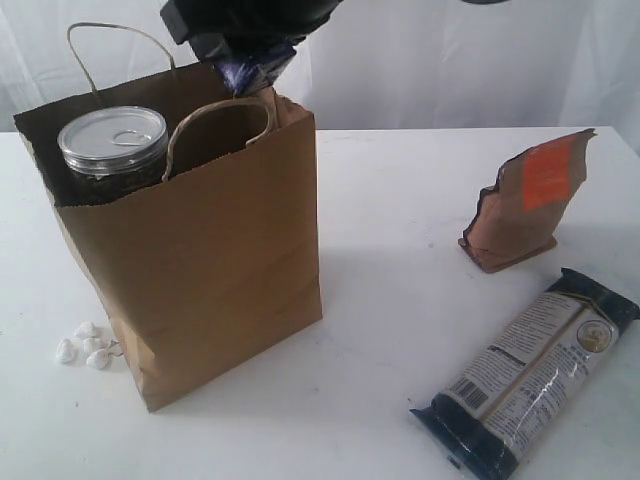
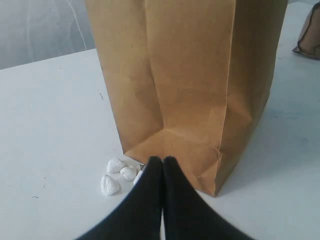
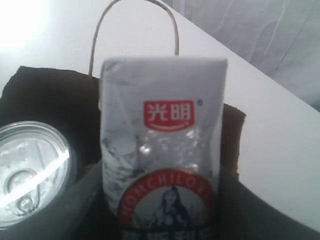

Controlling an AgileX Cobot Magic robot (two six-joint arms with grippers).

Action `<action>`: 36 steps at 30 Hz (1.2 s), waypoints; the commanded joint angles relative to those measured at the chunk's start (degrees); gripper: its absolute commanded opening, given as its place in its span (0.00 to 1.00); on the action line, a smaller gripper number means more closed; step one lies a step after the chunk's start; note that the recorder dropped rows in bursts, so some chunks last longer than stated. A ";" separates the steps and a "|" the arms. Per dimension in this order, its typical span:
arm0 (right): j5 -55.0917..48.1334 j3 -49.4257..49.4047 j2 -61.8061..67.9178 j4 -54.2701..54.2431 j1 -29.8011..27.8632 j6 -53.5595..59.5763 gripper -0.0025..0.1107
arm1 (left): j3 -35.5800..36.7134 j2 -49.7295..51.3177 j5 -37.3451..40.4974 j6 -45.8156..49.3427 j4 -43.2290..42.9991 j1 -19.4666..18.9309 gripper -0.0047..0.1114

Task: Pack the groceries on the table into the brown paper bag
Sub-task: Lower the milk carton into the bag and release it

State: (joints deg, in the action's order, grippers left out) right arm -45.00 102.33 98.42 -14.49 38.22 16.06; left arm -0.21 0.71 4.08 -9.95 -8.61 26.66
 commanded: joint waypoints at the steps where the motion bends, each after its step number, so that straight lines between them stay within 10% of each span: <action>1: -2.91 3.76 2.05 -1.91 0.05 1.09 0.02 | 0.21 -0.33 0.31 -0.38 -0.23 0.32 0.04; 14: -14.55 7.89 8.13 -4.09 0.05 0.28 0.06 | 0.21 -0.33 0.31 -0.38 -0.23 0.32 0.04; 23: -13.70 7.89 8.13 -5.19 0.05 -0.30 0.60 | 0.21 -0.33 0.31 -0.38 -0.23 0.32 0.04; 36: -13.59 7.89 8.00 -5.91 0.05 -0.30 0.61 | 0.21 -0.33 0.31 -0.38 -0.23 0.32 0.04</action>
State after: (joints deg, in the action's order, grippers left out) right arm -59.28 109.98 107.07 -19.37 38.22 15.85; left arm -0.21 0.71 4.08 -9.95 -8.61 26.66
